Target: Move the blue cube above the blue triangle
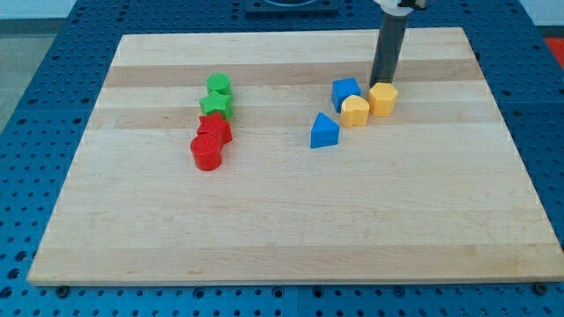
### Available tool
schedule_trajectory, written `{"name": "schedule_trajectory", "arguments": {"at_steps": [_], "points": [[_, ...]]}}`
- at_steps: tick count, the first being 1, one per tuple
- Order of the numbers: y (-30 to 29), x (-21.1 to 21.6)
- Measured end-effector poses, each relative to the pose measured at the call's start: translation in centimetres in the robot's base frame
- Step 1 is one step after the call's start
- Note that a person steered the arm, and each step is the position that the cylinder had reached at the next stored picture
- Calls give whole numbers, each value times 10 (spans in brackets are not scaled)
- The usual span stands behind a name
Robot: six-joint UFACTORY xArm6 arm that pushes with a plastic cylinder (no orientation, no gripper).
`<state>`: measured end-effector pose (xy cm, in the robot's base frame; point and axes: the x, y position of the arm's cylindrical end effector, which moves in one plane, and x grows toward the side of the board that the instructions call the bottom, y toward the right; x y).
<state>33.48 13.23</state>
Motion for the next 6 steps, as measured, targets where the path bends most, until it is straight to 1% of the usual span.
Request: {"name": "schedule_trajectory", "arguments": {"at_steps": [1,4,5,6], "points": [[-9,2],[-79,2],[-90,5],[-92,17]]}}
